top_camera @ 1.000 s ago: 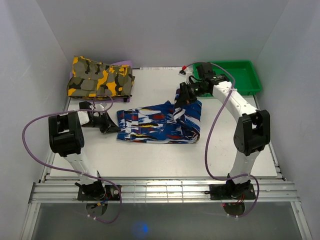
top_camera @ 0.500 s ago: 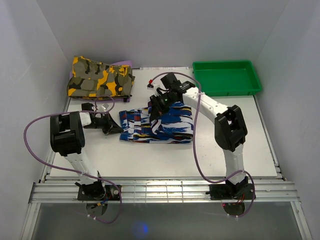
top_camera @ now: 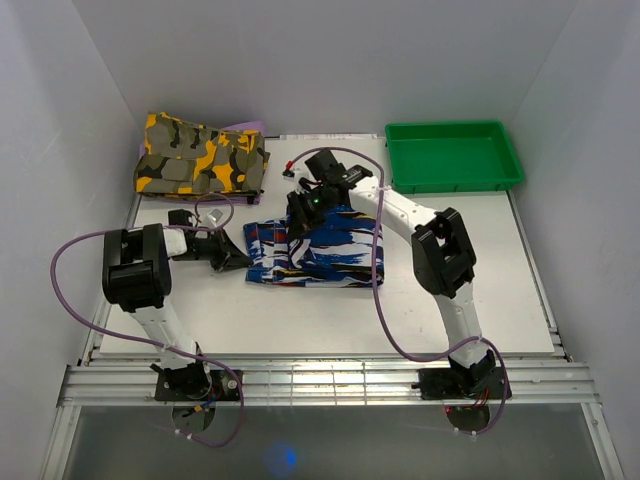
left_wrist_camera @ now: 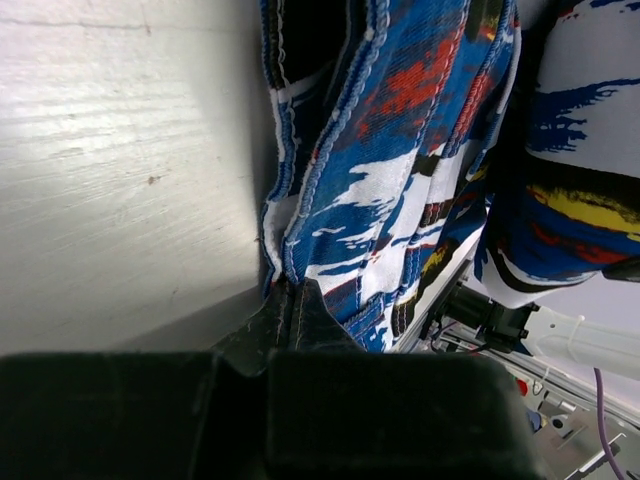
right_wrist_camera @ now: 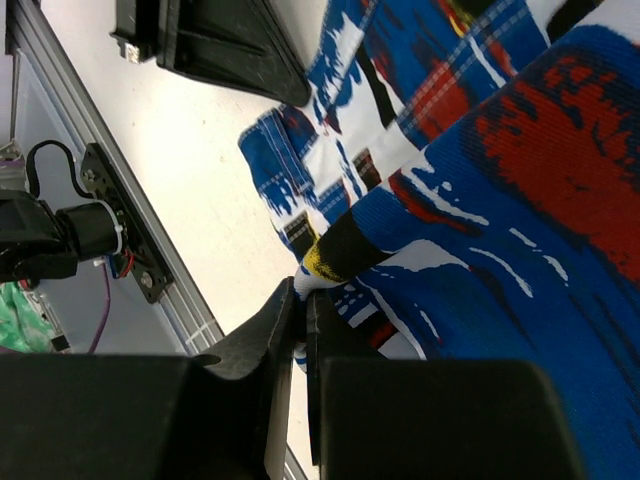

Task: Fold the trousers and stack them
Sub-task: Fold the trousers

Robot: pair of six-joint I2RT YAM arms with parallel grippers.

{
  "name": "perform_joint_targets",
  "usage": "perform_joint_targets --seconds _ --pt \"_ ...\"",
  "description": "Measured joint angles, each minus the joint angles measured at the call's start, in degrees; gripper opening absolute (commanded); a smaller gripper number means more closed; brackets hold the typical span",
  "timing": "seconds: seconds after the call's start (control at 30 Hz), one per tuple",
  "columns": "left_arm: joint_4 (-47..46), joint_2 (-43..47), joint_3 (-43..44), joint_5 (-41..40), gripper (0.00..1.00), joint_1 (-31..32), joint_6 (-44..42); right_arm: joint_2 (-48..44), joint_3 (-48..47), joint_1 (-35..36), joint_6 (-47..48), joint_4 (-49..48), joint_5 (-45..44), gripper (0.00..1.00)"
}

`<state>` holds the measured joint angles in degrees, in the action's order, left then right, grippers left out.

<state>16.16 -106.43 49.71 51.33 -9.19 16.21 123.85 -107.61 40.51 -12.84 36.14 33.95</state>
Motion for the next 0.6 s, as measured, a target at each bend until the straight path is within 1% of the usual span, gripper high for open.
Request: perform_joint_targets --seconds 0.3,0.6 --pt "-0.98 -0.04 -0.37 0.26 0.00 1.46 1.51 1.22 -2.56 3.41 -3.21 -2.56 -0.20 0.08" --pt "-1.27 -0.09 -0.48 0.26 0.00 1.55 2.12 5.81 -4.39 5.25 -6.08 -4.22 -0.22 0.08"
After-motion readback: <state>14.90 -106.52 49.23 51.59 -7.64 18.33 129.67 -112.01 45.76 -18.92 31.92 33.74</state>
